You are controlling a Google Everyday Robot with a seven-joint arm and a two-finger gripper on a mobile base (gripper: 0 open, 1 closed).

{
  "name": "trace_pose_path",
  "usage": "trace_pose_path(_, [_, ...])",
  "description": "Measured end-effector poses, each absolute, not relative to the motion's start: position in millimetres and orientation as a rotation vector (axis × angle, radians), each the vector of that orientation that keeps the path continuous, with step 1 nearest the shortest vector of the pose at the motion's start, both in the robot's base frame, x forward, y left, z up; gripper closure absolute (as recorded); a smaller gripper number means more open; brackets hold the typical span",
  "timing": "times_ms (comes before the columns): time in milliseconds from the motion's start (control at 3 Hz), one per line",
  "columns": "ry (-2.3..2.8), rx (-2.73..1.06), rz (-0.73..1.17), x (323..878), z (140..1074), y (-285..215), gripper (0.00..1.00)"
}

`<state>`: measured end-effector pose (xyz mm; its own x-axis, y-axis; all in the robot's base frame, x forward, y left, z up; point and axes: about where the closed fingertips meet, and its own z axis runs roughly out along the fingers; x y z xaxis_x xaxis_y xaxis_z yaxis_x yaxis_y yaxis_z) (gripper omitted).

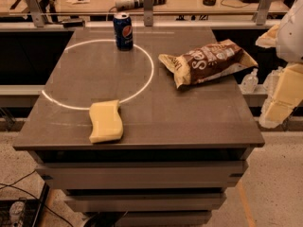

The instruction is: Move brown chip bag near pepsi can

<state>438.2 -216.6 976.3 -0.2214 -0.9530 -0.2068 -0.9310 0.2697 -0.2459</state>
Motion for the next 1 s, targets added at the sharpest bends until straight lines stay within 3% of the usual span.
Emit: trace_pose_path(1000, [2.263, -1.545, -0.121, 451, 979, -235, 0.00])
